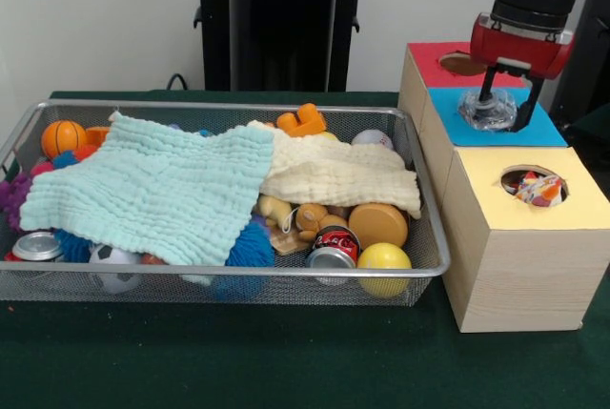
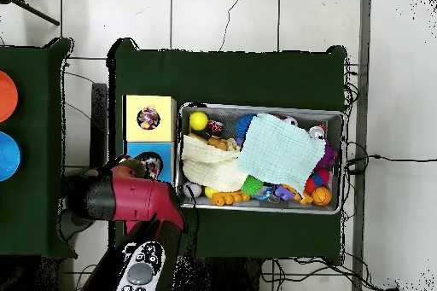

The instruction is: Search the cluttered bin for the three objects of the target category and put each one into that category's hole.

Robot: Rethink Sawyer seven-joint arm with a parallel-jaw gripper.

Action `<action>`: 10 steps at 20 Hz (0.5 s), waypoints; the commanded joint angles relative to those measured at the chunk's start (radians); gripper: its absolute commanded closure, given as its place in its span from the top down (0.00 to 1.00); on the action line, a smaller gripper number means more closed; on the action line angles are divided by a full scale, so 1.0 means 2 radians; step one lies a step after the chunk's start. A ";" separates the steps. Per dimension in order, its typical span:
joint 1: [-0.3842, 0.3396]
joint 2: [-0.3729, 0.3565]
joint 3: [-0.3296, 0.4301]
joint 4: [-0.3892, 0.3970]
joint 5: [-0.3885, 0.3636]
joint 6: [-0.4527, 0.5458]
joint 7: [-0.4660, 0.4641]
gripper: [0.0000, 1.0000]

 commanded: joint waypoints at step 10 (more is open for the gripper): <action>-0.039 0.004 0.044 0.037 0.010 0.022 0.079 0.00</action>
